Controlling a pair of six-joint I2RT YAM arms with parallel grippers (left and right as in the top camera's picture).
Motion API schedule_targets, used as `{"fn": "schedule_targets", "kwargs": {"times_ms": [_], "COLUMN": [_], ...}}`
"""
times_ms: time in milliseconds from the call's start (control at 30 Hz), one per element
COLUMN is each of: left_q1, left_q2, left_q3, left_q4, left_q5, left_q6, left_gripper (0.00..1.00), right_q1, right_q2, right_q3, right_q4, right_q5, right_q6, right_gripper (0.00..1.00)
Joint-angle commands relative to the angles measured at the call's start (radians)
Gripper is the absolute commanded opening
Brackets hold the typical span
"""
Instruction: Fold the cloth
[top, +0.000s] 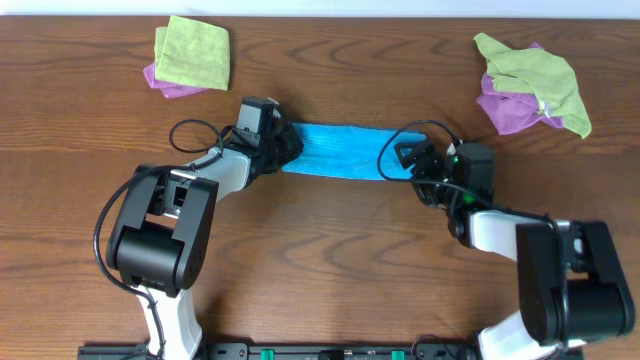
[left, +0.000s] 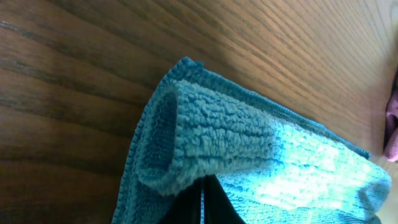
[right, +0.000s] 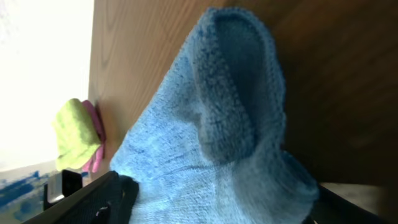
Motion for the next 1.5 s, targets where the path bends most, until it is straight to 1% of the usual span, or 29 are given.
{"fn": "schedule_targets", "kwargs": {"times_ms": [0,67,133,233,300,333,367,400,533,667,833,867,1000,1200,1367,1467], "left_q1": [-0.003,-0.003,-0.003,-0.003,-0.003,-0.003,-0.003,-0.003,-0.003,-0.003,-0.002,-0.002,-0.002,-0.002,0.004,0.018], "left_q2": [0.017,0.017,0.017,0.016,0.016,0.016,0.016,0.016,0.016,0.016,0.016,0.016,0.010,0.007,0.007,0.007], "left_q3": [0.011,0.011,0.011,0.011,0.011,0.011,0.011,0.011,0.011,0.013,0.014,0.014,0.026,0.068,0.068,0.069], "left_q4": [-0.014,-0.014,-0.014,-0.014,-0.017,-0.021,-0.022,-0.023,-0.022,-0.021,-0.021,-0.021,-0.022,-0.049,-0.071,-0.070], "left_q5": [-0.018,-0.018,-0.018,0.003,0.018,0.019,0.019,0.020,0.043,0.063,0.072,0.073,0.085,0.091,0.087,0.088], "left_q6": [-0.003,-0.003,-0.003,0.006,0.016,0.024,0.031,0.032,0.033,0.035,0.039,0.043,0.050,0.068,0.087,0.087], "left_gripper": [0.06,0.06,0.06,0.06,0.06,0.06,0.06,0.06,0.06,0.06,0.06,0.06,0.06,0.06,0.06,0.06], "right_q1": [0.018,0.022,0.024,0.023,0.024,0.024,0.024,0.024,0.024,0.030,0.067,0.073,0.105,0.160,0.195,0.242], "right_q2": [0.108,0.120,0.123,0.123,0.123,0.123,0.123,0.123,0.122,0.100,0.018,-0.001,-0.081,-0.089,-0.090,-0.090], "right_q3": [-0.046,-0.046,-0.046,-0.046,-0.046,-0.046,-0.046,-0.046,-0.042,-0.025,-0.006,0.003,0.092,0.282,0.375,0.426], "right_q4": [-0.040,-0.036,-0.023,0.033,0.047,0.051,0.051,0.052,0.087,0.087,0.057,0.035,-0.143,-0.387,-0.472,-0.494], "right_q5": [0.098,0.127,0.180,0.224,0.250,0.259,0.269,0.269,0.238,0.185,0.187,0.192,0.221,0.237,0.238,0.238], "right_q6": [0.021,0.021,0.011,-0.071,-0.111,-0.132,-0.161,-0.184,-0.287,-0.343,-0.422,-0.439,-0.521,-0.598,-0.637,-0.652], "right_gripper": [0.75,0.68,0.41,0.27,0.20,0.14,0.06,0.01,0.01,0.01,0.01,0.01,0.01,0.01,0.01,0.01]}}
